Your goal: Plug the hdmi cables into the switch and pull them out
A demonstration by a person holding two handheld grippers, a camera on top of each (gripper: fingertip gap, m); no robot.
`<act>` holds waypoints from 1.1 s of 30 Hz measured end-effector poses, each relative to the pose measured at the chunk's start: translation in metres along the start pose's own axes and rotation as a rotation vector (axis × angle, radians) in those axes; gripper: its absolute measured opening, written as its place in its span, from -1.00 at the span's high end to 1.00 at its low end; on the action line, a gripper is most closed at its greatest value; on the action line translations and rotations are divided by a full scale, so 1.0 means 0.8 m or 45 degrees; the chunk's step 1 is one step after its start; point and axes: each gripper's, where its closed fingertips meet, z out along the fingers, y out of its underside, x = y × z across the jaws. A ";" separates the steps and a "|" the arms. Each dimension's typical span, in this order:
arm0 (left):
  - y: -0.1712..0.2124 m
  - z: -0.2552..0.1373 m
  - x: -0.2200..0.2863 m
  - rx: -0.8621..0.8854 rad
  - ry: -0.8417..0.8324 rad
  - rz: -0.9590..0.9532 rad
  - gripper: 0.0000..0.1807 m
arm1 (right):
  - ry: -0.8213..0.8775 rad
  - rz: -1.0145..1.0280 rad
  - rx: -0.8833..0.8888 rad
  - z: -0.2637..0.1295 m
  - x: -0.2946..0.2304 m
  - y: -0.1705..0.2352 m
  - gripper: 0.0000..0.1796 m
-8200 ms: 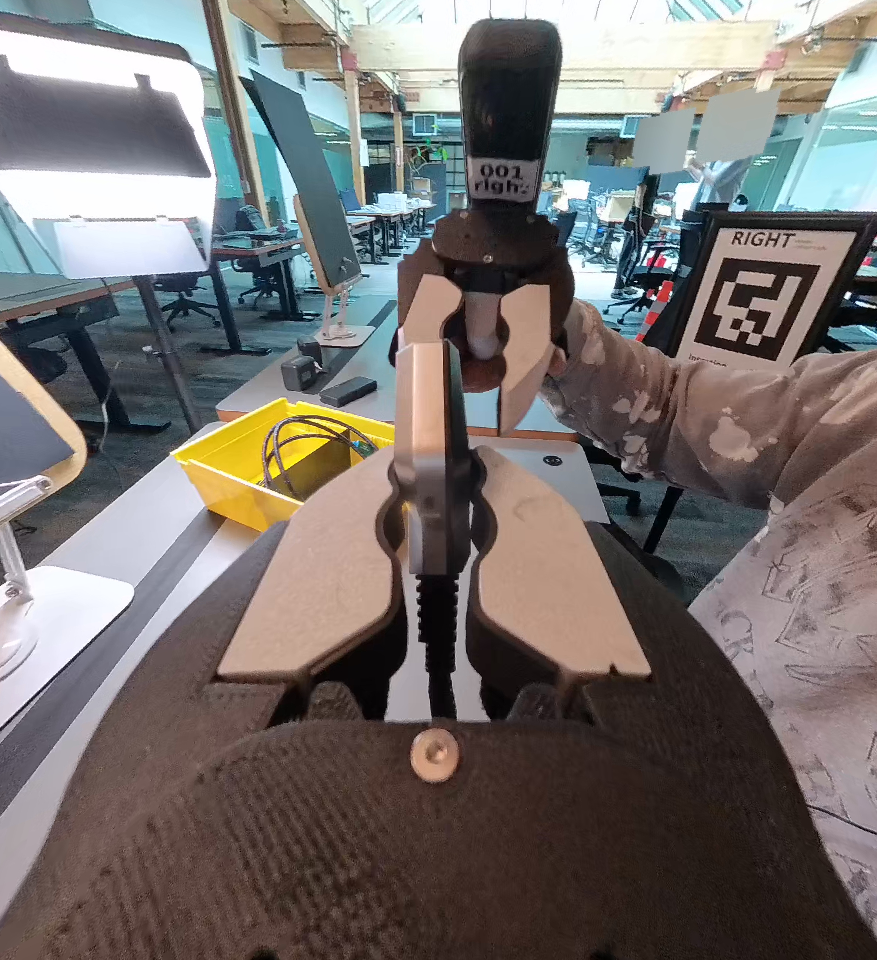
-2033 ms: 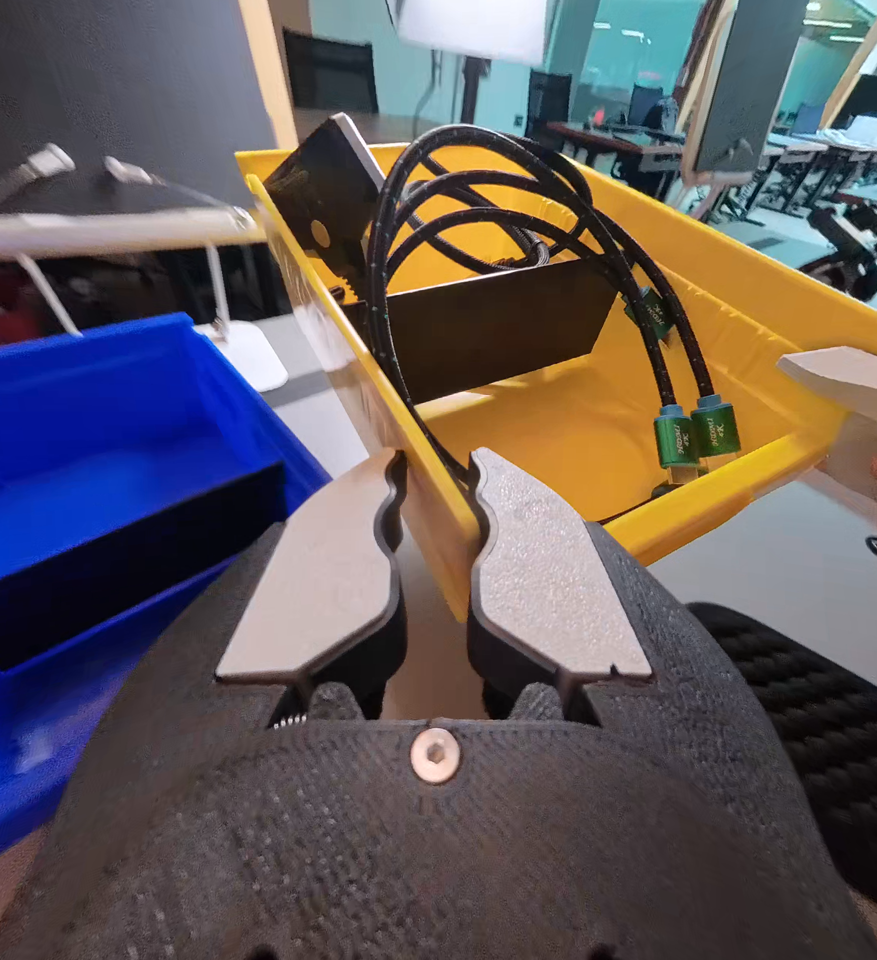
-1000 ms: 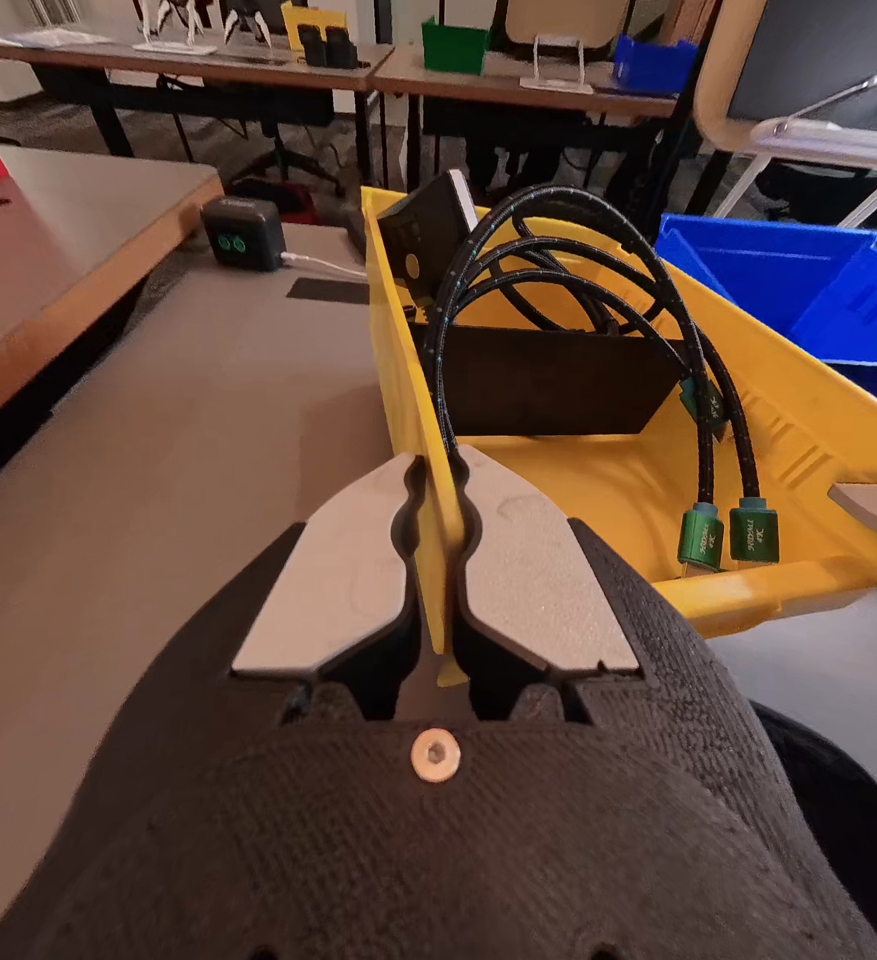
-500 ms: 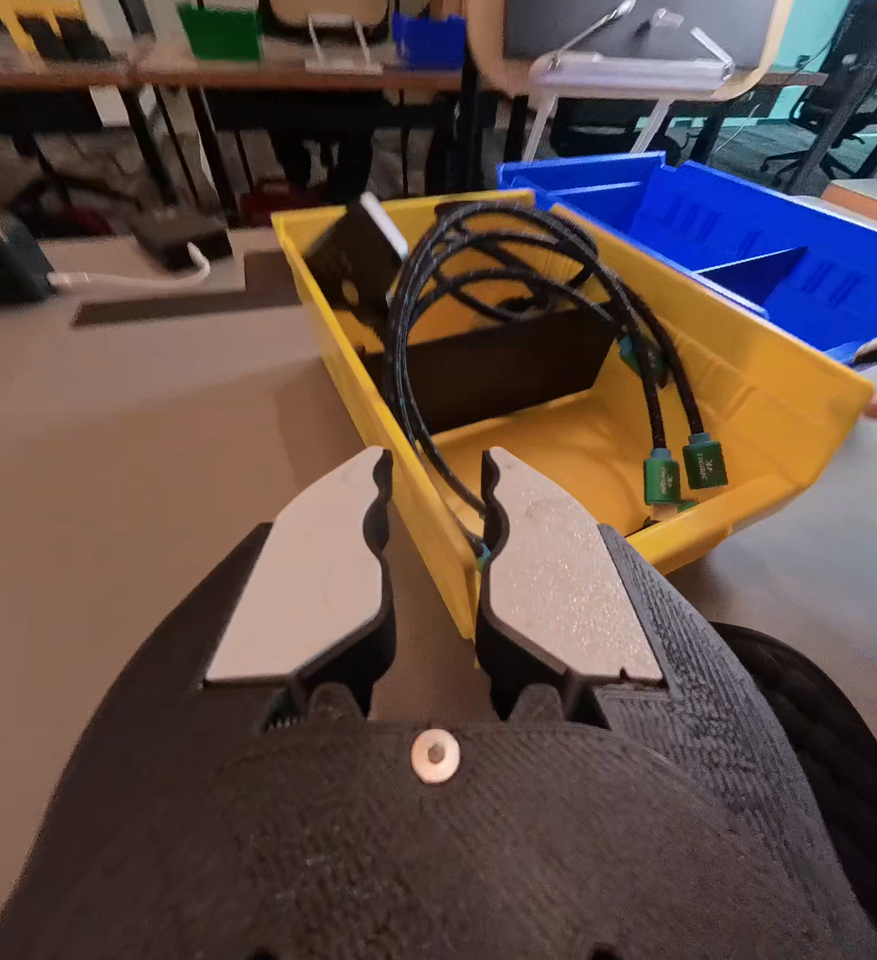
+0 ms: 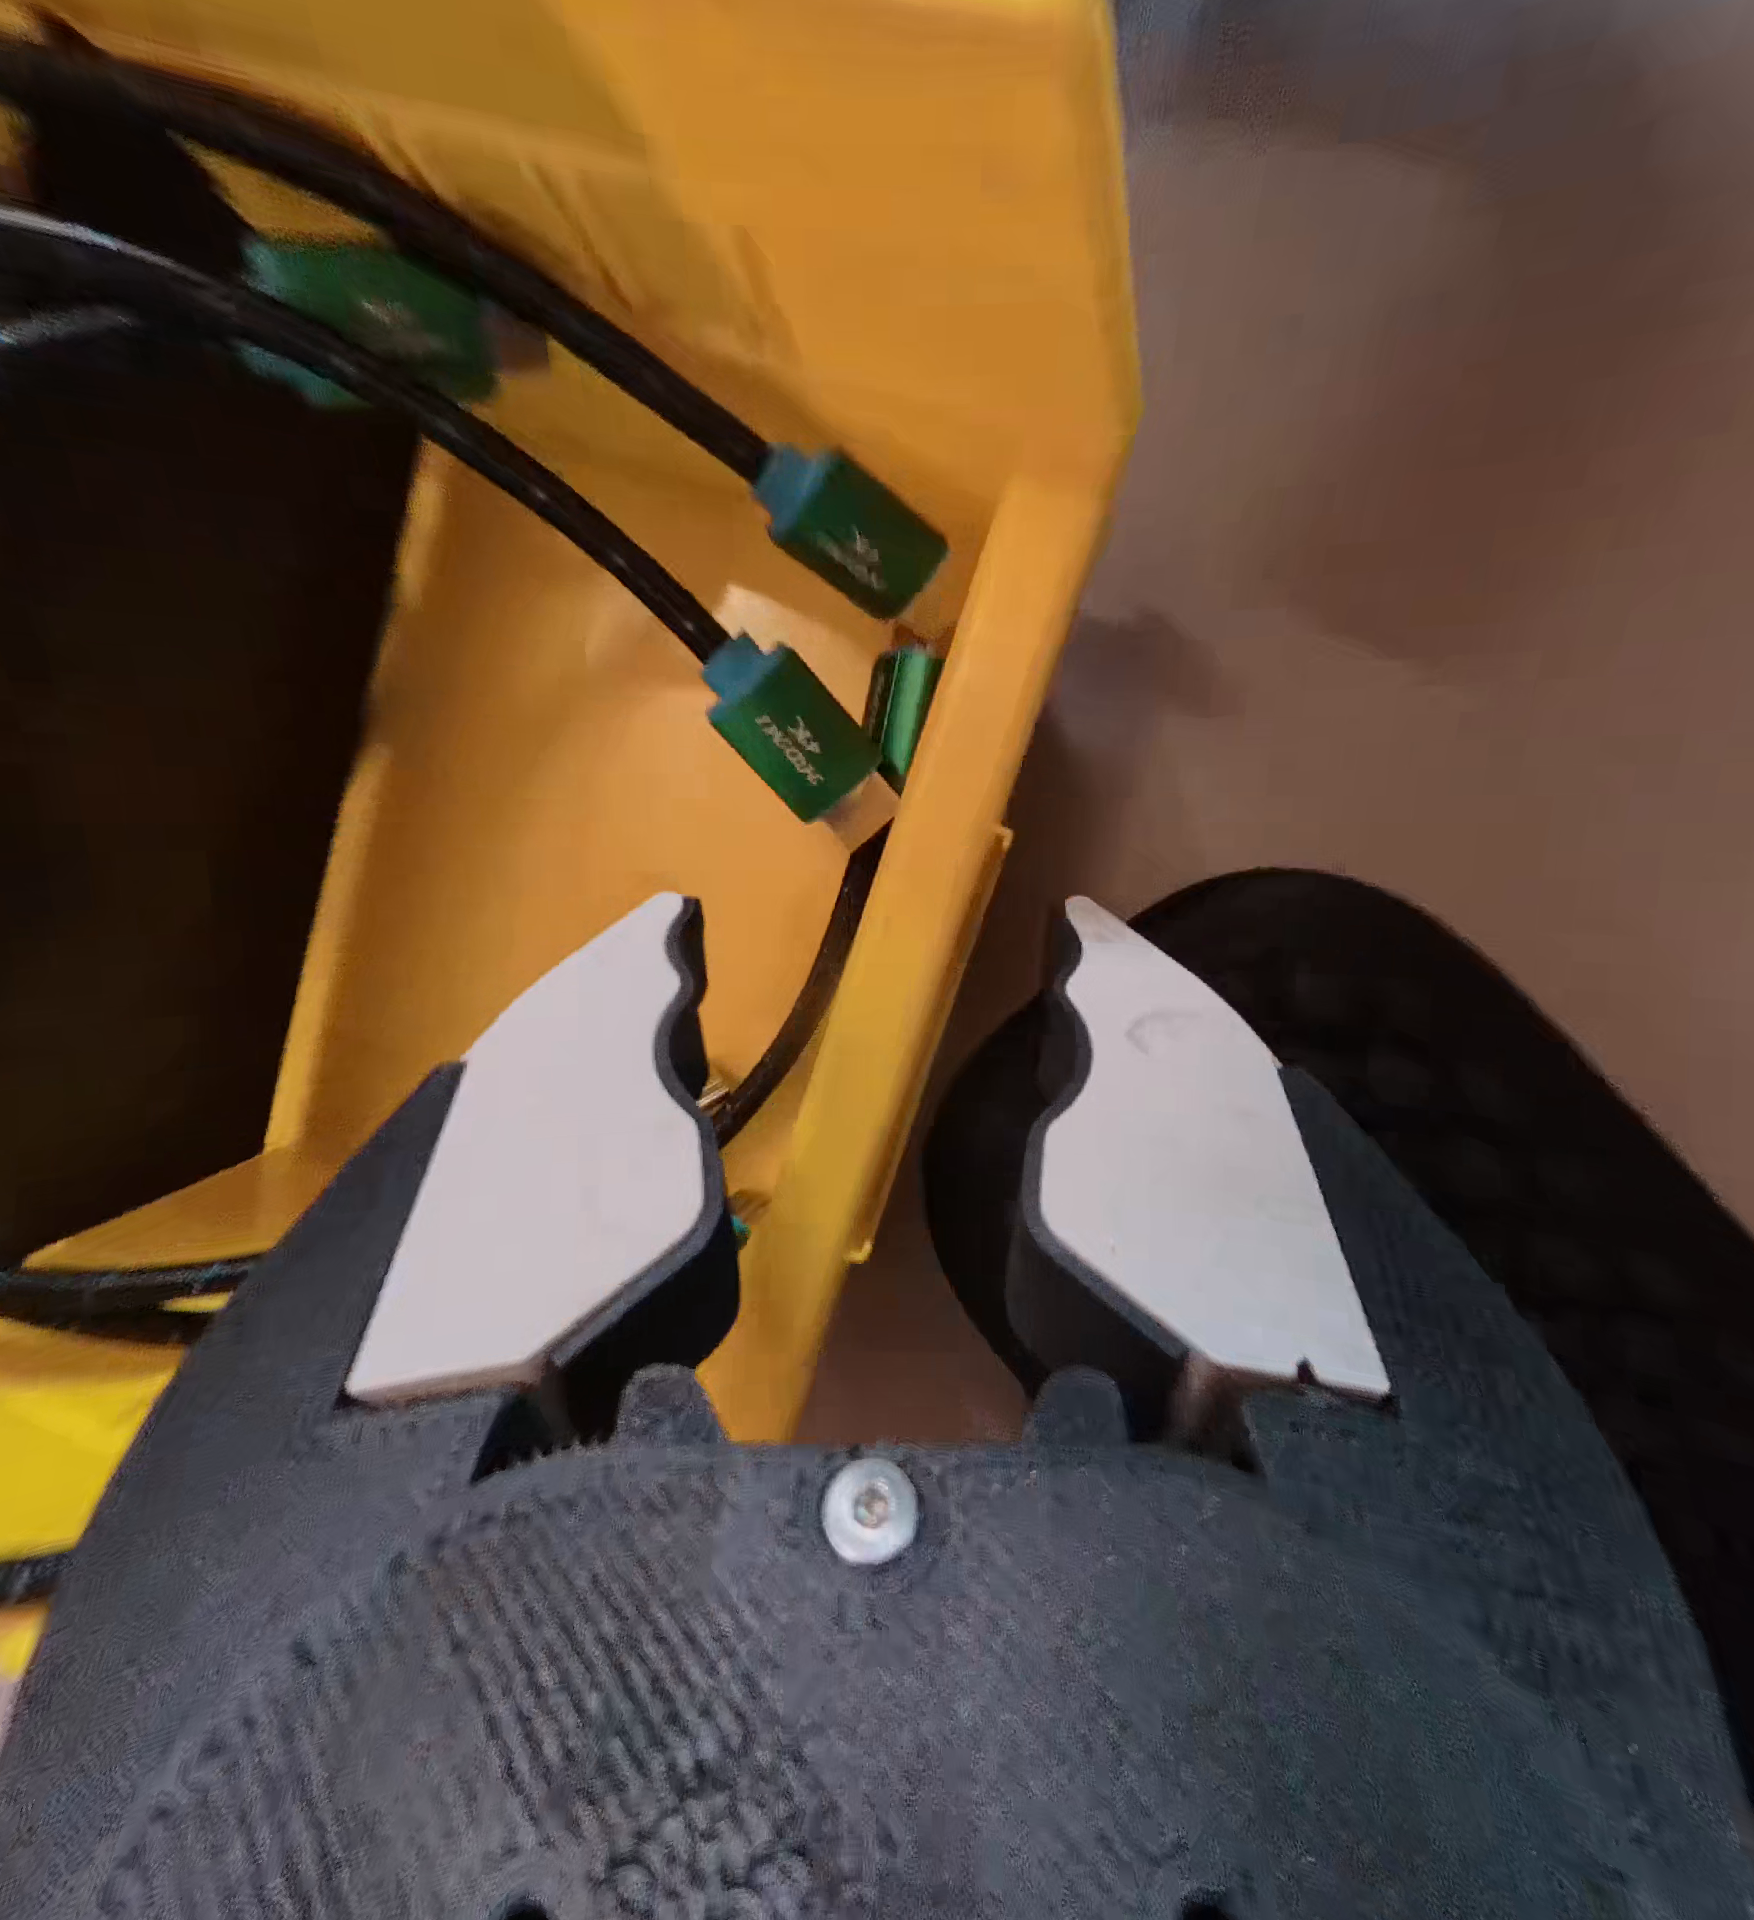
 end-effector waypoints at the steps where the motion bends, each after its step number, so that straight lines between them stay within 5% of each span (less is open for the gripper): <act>1: 0.006 0.010 -0.001 -0.055 0.022 0.020 0.36 | 0.000 0.007 0.005 -0.004 -0.001 0.002 0.67; 6: 0.008 0.025 0.007 -0.088 0.104 0.087 0.65 | 0.023 0.138 0.060 -0.035 -0.015 0.032 0.66; 23: -0.022 0.040 -0.011 -0.003 -0.055 0.119 0.68 | 0.245 0.373 -0.214 -0.108 -0.017 0.269 0.67; 33: -0.050 0.060 -0.063 0.015 -0.149 0.102 0.68 | 0.269 0.463 -0.206 -0.111 0.019 0.315 0.63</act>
